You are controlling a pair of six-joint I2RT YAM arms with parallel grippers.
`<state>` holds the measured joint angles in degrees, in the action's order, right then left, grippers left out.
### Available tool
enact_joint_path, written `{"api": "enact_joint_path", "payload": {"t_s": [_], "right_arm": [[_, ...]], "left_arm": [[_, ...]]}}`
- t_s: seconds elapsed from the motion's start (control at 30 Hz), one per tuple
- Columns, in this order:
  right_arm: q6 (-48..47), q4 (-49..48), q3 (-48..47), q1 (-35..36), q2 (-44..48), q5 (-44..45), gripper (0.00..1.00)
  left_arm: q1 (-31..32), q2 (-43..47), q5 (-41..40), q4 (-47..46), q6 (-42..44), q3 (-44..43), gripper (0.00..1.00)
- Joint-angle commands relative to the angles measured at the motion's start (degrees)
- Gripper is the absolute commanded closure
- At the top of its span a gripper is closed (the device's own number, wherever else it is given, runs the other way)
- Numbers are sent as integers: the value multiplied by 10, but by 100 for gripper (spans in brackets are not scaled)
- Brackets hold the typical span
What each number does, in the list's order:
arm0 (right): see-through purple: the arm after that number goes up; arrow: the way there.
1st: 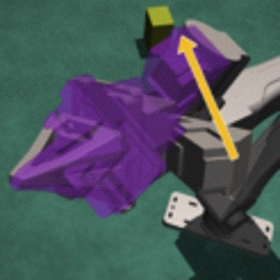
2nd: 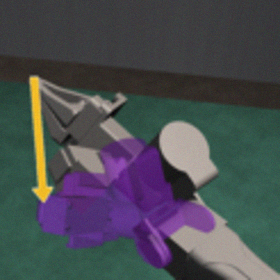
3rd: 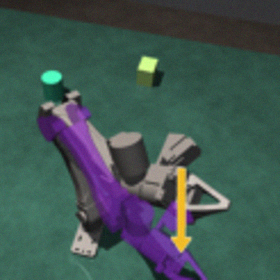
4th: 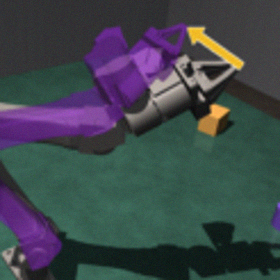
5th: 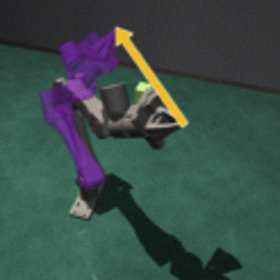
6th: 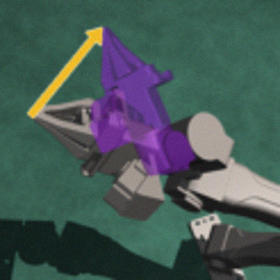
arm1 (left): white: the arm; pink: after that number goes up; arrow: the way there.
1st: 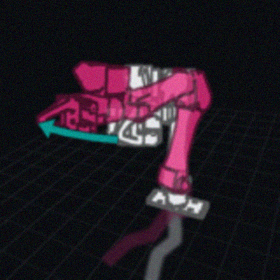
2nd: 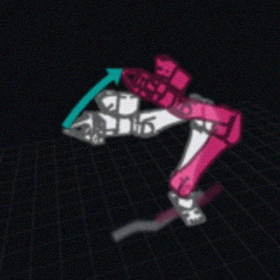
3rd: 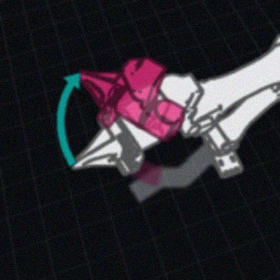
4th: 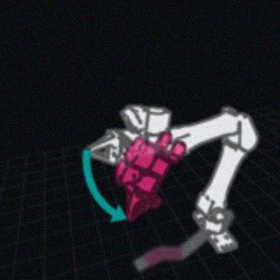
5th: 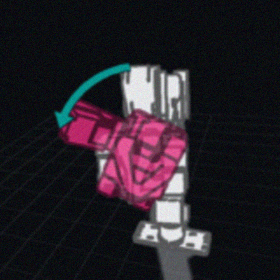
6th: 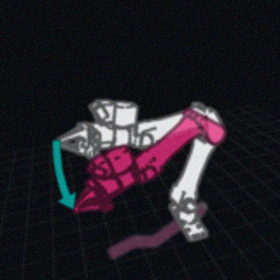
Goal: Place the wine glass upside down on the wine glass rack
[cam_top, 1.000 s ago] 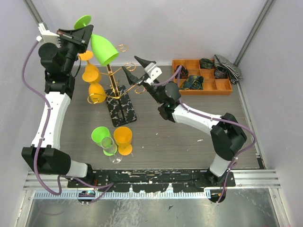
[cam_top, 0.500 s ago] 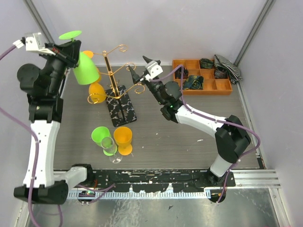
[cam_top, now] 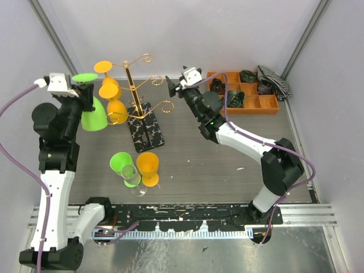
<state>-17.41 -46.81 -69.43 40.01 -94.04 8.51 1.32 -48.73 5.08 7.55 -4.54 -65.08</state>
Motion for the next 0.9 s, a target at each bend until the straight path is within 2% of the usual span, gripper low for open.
{"api": "enact_joint_path", "payload": {"t_s": [0.0,0.17,0.5,0.67,0.87], "right_arm": [[27,8,-8,-16,44,2,24],[35,18,-2,-22,47,-1,23],[39,33,-3,-26,45,-4,23],[39,38,-6,-27,44,-4,23],[38,43,-6,-29,44,-7,23]], "left_arm": [[-7,46,-23,-26,21,62,100],[-12,69,-17,-47,26,106,100],[-24,91,15,-24,27,136,100],[-27,104,2,-70,-21,186,100],[-27,111,15,-104,-27,225,100]]}}
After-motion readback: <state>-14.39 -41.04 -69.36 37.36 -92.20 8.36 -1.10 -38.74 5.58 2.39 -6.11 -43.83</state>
